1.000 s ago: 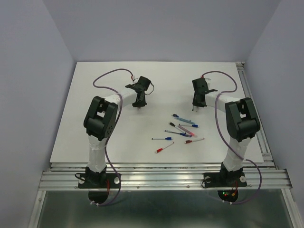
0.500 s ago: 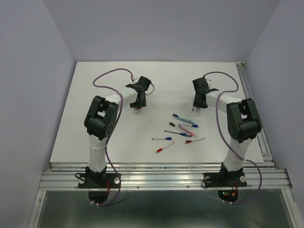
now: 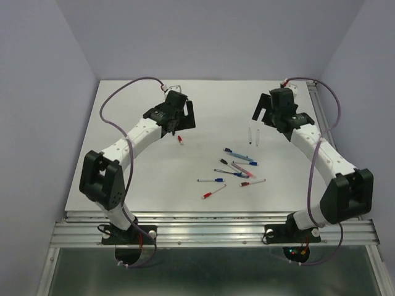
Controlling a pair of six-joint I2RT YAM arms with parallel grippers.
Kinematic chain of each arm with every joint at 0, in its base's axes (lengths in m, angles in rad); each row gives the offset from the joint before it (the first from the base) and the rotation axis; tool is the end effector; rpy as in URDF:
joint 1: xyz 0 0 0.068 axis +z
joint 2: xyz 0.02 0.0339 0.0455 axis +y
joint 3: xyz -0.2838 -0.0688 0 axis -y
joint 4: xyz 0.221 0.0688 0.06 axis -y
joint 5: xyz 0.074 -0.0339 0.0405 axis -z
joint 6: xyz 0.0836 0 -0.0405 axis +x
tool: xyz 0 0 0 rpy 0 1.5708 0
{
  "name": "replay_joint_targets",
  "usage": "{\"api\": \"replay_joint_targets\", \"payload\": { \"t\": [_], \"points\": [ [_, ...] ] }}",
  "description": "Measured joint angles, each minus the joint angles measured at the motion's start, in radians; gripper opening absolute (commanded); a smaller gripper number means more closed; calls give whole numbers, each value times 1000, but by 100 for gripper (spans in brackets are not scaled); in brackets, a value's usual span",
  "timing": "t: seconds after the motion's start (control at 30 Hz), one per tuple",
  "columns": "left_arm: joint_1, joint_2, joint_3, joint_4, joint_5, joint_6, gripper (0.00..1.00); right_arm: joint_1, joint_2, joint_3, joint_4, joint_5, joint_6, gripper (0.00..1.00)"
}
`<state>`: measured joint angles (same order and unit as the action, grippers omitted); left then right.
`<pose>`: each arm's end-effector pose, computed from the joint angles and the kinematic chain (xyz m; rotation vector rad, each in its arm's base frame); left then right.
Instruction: Open the pen caps
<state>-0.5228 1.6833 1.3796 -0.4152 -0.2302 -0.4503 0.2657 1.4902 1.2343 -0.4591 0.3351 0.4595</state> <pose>0.3540 -0.1820 0.2843 -0.0368 2.2789 -0.2503 0.3369 0.0632 0.2982 0.3873 2.2047 0.0081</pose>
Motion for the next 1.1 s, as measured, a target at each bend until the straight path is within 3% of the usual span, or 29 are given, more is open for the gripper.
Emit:
{"api": "replay_joint_targets", "payload": {
  "t": [0.2,0.47,0.57,0.73,1.1],
  "points": [
    [-15,-285,-156,71,60,-23,99,0,-263,-90,-6,-54,64,100],
    [-70,-574,-478,164,148,-132,99,0,-452,-305,-136,-60,245,100],
    [-107,-577,-530,189,166,-150,99,0,-497,-404,-193,-60,327,98],
    [-143,-532,-553,204,169,-157,99,6,-483,-518,-276,-69,450,86],
    [-143,-493,-554,246,162,-146,99,154,-304,-555,-274,-32,646,65]
  ]
}}
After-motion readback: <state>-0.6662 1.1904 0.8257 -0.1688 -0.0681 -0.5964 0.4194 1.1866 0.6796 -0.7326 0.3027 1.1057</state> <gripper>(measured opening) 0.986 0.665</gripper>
